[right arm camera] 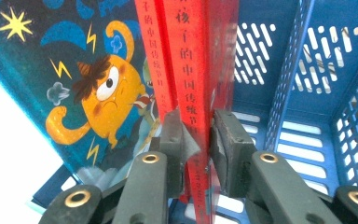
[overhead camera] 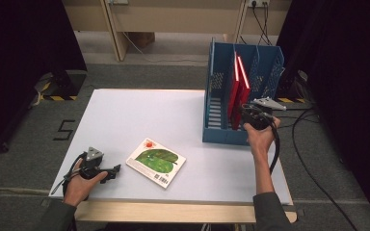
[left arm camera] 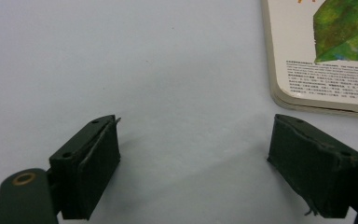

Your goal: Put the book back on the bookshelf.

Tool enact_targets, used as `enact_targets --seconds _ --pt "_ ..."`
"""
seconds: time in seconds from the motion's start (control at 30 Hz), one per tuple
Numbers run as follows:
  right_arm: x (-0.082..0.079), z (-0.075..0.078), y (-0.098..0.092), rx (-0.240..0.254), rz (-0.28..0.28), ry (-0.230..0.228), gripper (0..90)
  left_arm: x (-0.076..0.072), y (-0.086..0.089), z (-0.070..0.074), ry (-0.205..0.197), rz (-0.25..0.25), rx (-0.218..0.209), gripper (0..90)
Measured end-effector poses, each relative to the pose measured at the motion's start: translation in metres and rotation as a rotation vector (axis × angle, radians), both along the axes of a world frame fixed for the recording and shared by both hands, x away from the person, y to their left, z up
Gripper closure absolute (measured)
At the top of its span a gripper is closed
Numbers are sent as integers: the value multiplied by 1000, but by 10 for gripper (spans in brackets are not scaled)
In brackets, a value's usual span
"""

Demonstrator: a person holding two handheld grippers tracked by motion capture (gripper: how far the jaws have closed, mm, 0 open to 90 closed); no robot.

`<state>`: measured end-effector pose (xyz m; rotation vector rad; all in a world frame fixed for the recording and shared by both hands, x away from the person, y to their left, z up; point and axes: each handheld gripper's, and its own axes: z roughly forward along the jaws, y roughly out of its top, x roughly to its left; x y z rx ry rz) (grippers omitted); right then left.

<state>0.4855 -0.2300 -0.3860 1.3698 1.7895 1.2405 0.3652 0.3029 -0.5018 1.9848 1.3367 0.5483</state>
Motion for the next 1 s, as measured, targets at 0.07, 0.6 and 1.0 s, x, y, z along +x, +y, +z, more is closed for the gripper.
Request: enact_targets --seconds 0.07,0.6,1.0 --pt "3 -1 1 18 1 -4 747 0 0 0 -1 1 0 149" --pt "13 1 11 -42 43 -1 752 0 0 0 -4 1 -2 149" --pt "10 0 14 -80 56 -20 781 0 0 0 0 -1 -1 148"
